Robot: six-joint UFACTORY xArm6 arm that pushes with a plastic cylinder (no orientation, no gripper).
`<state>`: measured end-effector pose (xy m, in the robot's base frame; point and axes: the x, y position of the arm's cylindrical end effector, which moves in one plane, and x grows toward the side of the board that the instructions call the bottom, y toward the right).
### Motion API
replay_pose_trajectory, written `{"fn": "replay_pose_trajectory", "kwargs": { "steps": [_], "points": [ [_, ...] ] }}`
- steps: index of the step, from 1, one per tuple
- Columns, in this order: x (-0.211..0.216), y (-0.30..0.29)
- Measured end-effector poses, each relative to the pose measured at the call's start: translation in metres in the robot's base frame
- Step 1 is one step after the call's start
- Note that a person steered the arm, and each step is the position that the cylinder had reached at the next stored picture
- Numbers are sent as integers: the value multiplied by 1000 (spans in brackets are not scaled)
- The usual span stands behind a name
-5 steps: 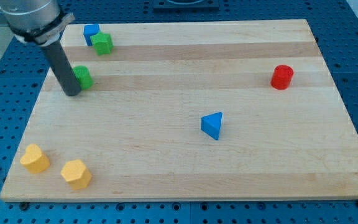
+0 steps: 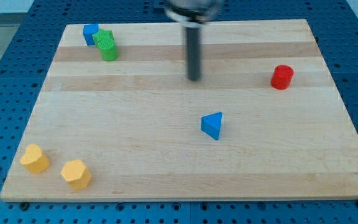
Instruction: Move the blue triangle diagonally to the top right side of the yellow hexagon
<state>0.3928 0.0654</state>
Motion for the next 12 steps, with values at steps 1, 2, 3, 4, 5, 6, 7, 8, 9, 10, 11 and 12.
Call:
{"fn": "replay_pose_trajectory", "kwargs": {
  "steps": [1,2,3,4,5,6,7,8,9,10,11,12],
  "points": [
    [76,44],
    [105,51],
    [134,-24],
    [126,-86],
    [135,-25],
    [117,-6],
    [76,-57],
    [118,-87],
    [132,-31],
    [153,-96],
    [125,-166],
    [91,-238]
  ]
}}
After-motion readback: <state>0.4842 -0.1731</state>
